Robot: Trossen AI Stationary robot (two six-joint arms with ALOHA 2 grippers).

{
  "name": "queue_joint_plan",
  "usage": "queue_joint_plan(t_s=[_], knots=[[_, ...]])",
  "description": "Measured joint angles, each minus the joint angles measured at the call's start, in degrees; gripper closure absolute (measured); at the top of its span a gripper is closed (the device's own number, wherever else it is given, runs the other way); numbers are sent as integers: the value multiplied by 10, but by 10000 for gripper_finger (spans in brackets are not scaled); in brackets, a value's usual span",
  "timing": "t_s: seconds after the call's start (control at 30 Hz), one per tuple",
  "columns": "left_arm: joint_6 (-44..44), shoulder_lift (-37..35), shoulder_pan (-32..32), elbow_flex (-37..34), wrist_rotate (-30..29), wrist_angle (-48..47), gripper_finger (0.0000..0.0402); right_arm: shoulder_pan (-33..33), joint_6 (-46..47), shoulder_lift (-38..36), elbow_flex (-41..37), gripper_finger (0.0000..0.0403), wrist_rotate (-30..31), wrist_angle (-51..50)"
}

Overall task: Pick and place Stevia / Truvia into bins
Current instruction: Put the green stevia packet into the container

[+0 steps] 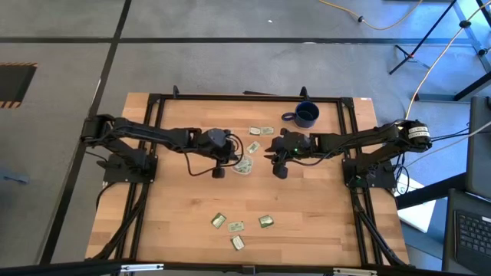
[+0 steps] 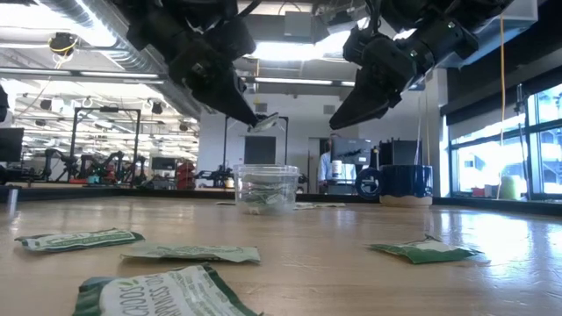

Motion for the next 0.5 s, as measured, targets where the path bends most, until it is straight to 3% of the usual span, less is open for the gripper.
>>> queue_joint_plan(t_s=[0.5], knots=[[15, 78, 0, 0, 2, 23, 398, 0, 1, 0, 0, 294, 0, 1]])
